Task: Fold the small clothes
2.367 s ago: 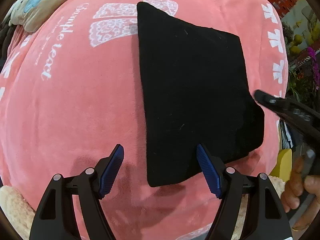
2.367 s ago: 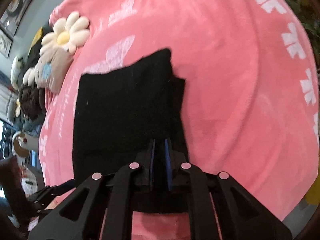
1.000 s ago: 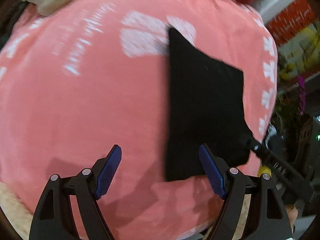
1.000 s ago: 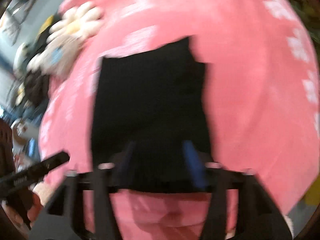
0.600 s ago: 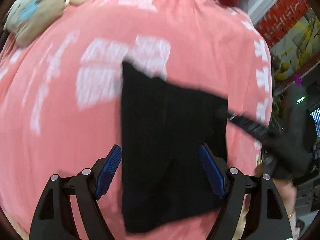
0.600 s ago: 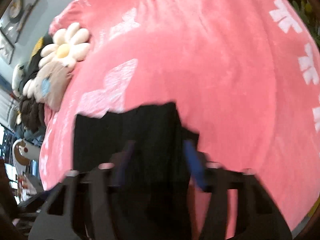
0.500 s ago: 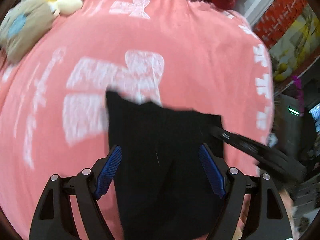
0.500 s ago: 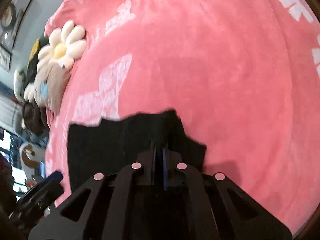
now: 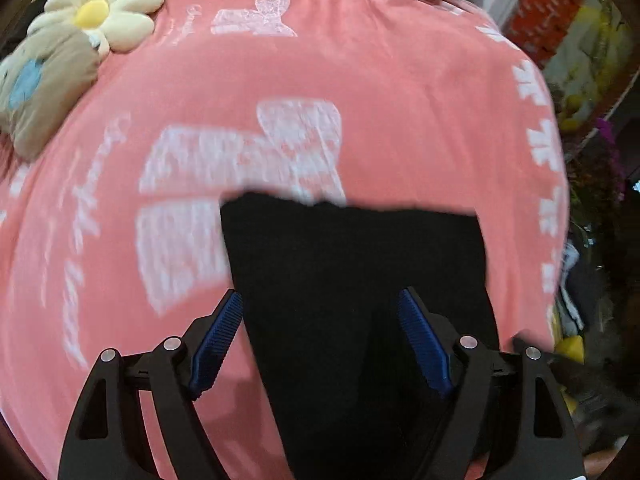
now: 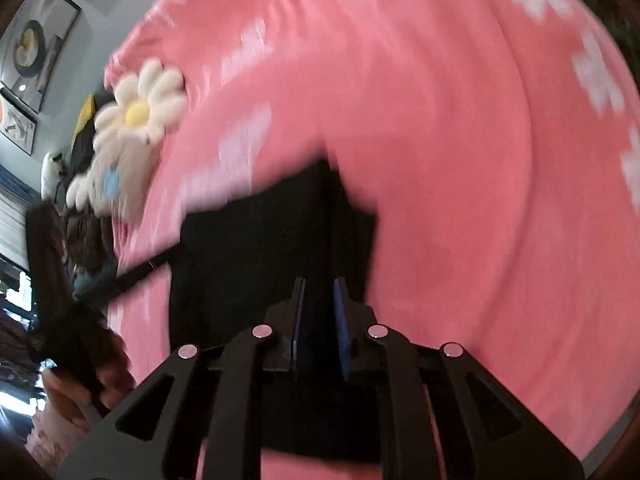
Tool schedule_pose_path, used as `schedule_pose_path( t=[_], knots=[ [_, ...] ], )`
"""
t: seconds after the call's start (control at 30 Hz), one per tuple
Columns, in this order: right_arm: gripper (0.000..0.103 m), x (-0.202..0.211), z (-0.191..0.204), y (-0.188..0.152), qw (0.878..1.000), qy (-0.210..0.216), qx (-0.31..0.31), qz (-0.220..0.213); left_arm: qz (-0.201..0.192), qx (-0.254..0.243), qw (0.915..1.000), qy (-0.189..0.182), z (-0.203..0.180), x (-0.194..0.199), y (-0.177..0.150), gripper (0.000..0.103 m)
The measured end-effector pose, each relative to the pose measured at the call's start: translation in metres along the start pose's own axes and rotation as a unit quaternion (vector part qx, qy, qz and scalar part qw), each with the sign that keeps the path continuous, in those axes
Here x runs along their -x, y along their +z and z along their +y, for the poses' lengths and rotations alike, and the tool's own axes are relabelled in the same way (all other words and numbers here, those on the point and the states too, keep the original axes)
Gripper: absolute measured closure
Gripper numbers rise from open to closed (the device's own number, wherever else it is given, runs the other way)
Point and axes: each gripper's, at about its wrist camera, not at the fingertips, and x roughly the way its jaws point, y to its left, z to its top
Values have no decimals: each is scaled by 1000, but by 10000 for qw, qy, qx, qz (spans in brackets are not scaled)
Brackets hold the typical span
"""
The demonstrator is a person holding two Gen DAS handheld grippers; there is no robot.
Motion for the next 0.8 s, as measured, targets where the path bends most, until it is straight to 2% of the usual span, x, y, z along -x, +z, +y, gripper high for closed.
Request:
schedule_pose_path(
  t=[0.03, 0.07, 0.1, 0.17, 0.2, 0.27, 0.37, 0.43, 0.5, 0.53, 0.57, 0.6, 0.63, 0.7, 0.73, 0.77, 0.8],
  knots=[
    [89, -9, -7, -13, 9999, 58, -86, -11, 117, 19, 9999, -19, -1, -4, -7, 26],
    [88, -2, -7, -15, 9997, 85, -159, -149, 273, 43, 9996, -21, -3, -11, -17, 26],
    [87, 6, -6, -12, 9997, 26, -202, -113, 455, 146, 9989, 33, -3, -17, -28, 26],
    [81, 31, -1, -9, 9993, -84, -173, -306, 462, 410, 9979, -205, 2, -6, -36, 26],
    [64, 43, 1, -10, 9989, -92, -116, -453, 461, 501, 9974, -241, 4, 1, -39, 26],
    [38, 56, 5, -15, 9983, -199, 49, -550, 469, 616, 9968, -213, 10, 19, -49, 22],
    [37, 44, 2, -24, 9991, -125, 205, -357, 551, 791, 9951, -217, 23, 31, -71, 16],
    [37, 26, -2, -19, 9996, 144, 56, -231, 775, 943, 9922, -237, 31, 23, -82, 16],
    [37, 10, -7, -17, 9996, 189, -97, -180, 956, 1267, 9862, -463, 36, 9, -87, 16],
    [37, 1, -7, -15, 9996, 207, -125, -141, 940, 1446, 9838, -487, 38, 4, -88, 15],
    [36, -8, -7, -13, 9995, 245, -174, -56, 867, 1490, 9838, -486, 37, 4, -87, 11],
    [36, -11, -7, -12, 9993, 264, -241, -59, 764, 1449, 9853, -488, 32, 3, -85, 11],
    [38, -11, -7, -11, 9990, 304, -324, -95, 744, 1353, 9870, -442, 28, 1, -83, 11],
    [63, -10, -6, -11, 9978, 494, -436, -9, 754, 1220, 9883, -526, 20, -1, -79, 13],
    [72, -9, -6, -12, 9972, 574, -486, 35, 772, 1184, 9870, -762, 16, -1, -78, 30],
    [84, -6, -5, -12, 9966, 647, -506, 57, 854, 1166, 9842, -1019, 14, -2, -78, 60],
    [86, -3, -3, -11, 9963, 679, -530, 45, 930, 1169, 9829, -1077, 14, -3, -77, 66]
  ],
)
